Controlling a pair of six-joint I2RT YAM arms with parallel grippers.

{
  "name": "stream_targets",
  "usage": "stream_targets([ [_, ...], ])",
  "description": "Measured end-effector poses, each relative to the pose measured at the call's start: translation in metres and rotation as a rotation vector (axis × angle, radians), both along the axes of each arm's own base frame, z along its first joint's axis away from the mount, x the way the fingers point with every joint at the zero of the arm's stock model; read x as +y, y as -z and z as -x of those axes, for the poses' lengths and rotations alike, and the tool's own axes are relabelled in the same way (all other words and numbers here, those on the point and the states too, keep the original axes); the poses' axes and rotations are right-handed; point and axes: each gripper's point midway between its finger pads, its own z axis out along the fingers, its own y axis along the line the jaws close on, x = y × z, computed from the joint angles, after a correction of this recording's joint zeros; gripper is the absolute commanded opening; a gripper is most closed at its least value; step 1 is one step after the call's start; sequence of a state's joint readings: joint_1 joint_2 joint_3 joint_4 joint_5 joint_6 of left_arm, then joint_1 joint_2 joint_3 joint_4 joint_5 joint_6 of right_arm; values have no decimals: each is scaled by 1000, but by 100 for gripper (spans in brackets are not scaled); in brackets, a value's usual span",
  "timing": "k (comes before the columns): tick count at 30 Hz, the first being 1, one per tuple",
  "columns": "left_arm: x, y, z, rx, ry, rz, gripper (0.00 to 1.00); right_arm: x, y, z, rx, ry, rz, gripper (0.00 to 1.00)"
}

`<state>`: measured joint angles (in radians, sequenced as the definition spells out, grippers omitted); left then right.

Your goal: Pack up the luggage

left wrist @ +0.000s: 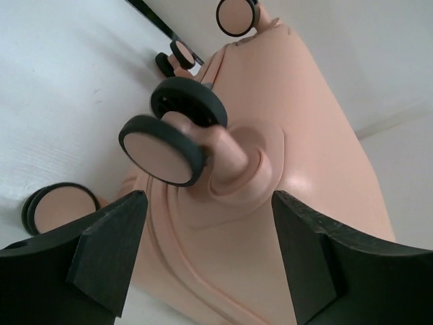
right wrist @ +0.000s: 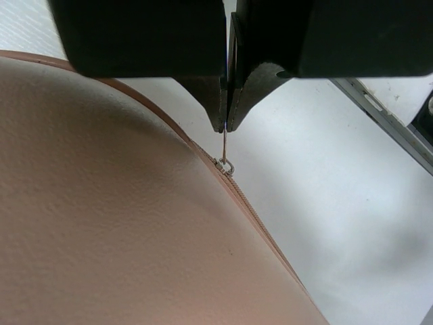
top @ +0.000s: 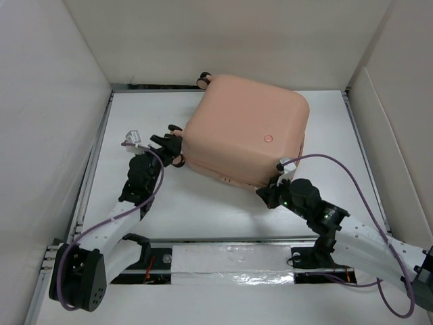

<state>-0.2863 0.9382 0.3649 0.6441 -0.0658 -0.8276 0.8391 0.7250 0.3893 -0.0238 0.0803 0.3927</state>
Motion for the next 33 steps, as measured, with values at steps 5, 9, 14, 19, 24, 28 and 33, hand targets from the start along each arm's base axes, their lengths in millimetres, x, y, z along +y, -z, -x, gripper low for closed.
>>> stream_targets([
  [5, -7, -22, -33, 31, -9, 1, 73, 2, 1, 1, 4, -4, 0, 0],
  [9, -7, -7, -46, 88, -15, -11, 72, 4, 3, 0, 8, -9, 2, 0],
  [14, -11, 1, -61, 116, -8, 2, 71, 4, 2, 1, 5, -11, 0, 0],
  [19, -13, 3, -69, 115, -11, 31, 71, 5, 4, 1, 2, -14, -3, 0],
  [24, -15, 5, -80, 126, -22, 50, 70, 5, 4, 1, 1, -14, -4, 0],
  [28, -15, 8, -88, 132, -43, 82, 70, 5, 4, 1, 1, -14, -5, 0],
  [33, -15, 10, -94, 137, -67, 146, 72, 5, 5, 1, -1, -15, -7, 0],
])
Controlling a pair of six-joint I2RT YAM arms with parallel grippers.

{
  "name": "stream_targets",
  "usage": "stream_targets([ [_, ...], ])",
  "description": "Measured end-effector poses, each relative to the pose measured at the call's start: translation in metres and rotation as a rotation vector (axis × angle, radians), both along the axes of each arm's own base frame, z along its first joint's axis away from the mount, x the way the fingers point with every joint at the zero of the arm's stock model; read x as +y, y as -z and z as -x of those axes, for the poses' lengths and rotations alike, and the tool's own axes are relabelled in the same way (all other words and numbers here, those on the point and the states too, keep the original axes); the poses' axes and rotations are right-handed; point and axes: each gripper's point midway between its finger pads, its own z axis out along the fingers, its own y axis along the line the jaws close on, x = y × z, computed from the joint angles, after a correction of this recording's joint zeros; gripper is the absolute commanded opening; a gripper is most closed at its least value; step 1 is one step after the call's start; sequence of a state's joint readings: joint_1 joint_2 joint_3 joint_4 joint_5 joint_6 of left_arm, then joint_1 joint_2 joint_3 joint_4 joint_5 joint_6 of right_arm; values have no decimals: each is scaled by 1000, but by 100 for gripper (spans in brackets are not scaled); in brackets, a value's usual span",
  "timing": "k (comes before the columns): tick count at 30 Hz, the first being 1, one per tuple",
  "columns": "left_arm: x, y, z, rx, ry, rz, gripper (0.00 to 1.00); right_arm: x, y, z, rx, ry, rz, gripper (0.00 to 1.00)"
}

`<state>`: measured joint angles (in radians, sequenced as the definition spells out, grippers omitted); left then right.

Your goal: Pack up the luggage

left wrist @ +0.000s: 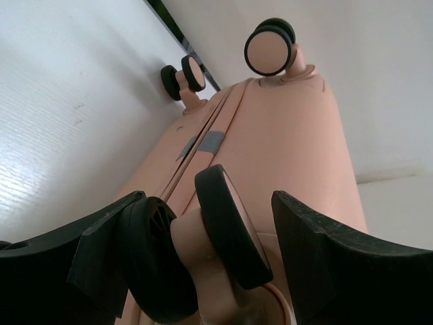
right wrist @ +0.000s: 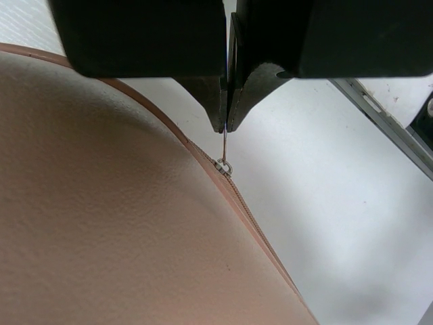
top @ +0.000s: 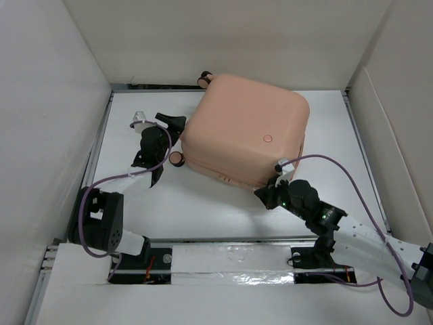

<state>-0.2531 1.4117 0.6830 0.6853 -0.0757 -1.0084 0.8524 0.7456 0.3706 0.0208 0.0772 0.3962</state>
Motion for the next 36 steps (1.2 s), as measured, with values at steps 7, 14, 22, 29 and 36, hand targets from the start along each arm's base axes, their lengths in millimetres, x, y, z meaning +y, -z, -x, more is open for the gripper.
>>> stream_targets([
  [7, 8, -4, -10, -10, -36, 117, 73, 1, 1, 0, -2, -4, -5, 0],
  [14, 23, -13, -16, -32, -68, 196, 72, 1, 1, 0, -5, -5, -9, 0],
  [22, 12, -11, -24, -7, -15, 221, 68, 2, 2, 0, -8, -5, -14, 0],
  [29, 12, -9, -24, 2, -12, 231, 42, 3, 3, -1, -6, -6, -11, 0],
  [36, 10, -7, -25, 8, -1, 257, 0, 4, 2, -1, -8, -8, -14, 0],
])
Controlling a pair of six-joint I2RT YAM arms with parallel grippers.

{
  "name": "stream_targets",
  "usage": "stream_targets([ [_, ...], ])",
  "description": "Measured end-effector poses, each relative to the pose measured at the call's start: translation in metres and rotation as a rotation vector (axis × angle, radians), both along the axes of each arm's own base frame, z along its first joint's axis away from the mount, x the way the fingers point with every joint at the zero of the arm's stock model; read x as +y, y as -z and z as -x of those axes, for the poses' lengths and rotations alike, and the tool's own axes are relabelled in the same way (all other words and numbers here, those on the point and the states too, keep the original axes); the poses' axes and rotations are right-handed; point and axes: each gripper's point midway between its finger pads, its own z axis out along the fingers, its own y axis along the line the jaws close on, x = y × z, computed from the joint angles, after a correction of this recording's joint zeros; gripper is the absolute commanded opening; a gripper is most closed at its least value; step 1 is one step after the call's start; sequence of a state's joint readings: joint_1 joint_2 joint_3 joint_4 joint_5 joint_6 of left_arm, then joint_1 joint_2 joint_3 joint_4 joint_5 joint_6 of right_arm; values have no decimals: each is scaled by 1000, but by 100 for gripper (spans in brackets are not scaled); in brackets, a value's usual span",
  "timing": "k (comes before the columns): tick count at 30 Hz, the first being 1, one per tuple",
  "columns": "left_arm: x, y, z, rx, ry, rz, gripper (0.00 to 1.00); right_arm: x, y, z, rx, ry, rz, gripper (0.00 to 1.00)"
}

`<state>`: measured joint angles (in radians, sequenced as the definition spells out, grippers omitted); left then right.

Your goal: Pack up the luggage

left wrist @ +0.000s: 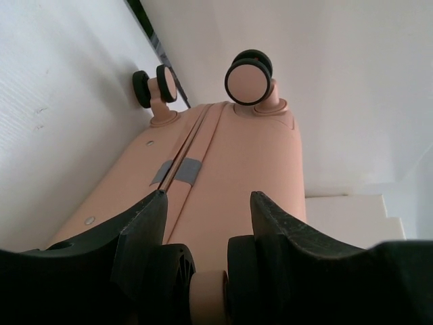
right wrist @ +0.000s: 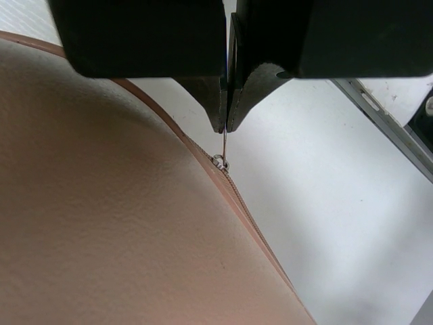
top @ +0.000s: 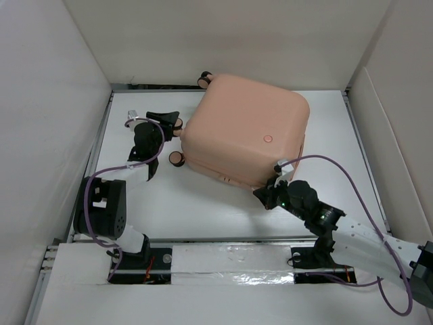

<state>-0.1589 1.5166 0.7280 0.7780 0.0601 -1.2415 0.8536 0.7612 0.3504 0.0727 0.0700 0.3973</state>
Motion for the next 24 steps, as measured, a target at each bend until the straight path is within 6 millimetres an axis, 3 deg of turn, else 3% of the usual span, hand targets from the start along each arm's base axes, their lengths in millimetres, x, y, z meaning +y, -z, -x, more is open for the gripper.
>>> stream_targets([
  [6, 7, -3, 17, -70, -36, -22, 0, 16, 12, 1, 14, -18, 31, 0],
  [14, 14, -8, 82, -145, -58, -110, 0, 119, 4, -6, -7, -139, 64, 0],
  [20, 12, -10, 122, -208, -13, -133, 0, 170, 0, 1, -35, -235, 68, 0],
  [24, 8, -10, 139, -229, -6, -179, 0, 192, -2, 6, -50, -296, 80, 0],
])
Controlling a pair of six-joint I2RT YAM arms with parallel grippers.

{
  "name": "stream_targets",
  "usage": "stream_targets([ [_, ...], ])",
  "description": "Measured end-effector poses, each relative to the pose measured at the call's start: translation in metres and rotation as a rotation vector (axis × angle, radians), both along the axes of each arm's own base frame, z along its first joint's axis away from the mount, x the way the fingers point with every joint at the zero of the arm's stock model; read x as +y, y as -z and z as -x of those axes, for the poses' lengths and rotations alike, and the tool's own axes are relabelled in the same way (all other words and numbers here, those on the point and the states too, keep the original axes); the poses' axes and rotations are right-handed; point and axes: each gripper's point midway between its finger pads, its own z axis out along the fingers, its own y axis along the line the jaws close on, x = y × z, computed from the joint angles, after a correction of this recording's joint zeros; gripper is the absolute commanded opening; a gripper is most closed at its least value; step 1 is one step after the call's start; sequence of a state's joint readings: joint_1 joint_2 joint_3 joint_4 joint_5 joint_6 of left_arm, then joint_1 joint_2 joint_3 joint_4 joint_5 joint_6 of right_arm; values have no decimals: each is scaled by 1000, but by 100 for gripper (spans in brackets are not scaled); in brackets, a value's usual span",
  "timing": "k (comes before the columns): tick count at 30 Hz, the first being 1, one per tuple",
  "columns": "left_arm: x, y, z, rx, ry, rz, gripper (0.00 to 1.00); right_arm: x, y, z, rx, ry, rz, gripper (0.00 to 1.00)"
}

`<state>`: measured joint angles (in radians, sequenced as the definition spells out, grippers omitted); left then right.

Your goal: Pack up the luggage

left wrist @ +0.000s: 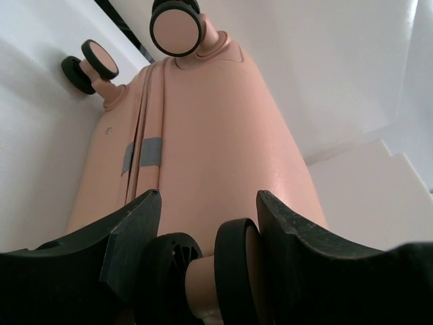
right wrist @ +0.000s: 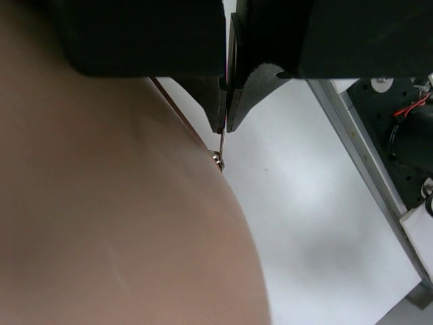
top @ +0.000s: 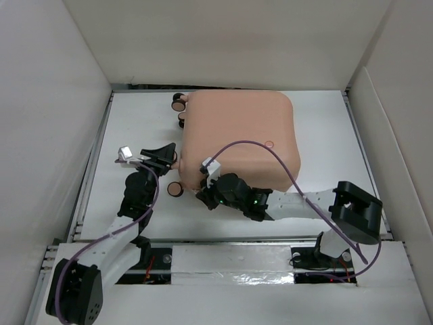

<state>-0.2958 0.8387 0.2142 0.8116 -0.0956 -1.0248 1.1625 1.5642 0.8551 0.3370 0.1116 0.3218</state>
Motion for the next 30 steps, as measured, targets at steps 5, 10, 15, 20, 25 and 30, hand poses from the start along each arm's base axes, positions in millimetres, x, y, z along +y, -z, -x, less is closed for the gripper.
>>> stream_targets([
  [5, 3, 5, 9, 9, -83, -102, 0, 24, 1, 1, -23, -36, 25, 0],
  [10, -4, 9, 14, 17, -104, -170, 0, 18, 1, 6, -35, -27, -16, 0],
  [15, -76, 9, 40, -4, 111, -199, 0, -54, 3, 20, 27, 25, -100, 0],
  [20, -166, 4, 59, -38, 350, -246, 0, -130, 5, 15, 76, 130, -89, 0],
  [25, -219, -5, 55, -80, 445, -276, 0, -178, 4, 8, 64, 250, -73, 0],
  [30, -252, -9, 46, -105, 492, -337, 0, -191, 13, -3, 41, 365, -103, 0],
])
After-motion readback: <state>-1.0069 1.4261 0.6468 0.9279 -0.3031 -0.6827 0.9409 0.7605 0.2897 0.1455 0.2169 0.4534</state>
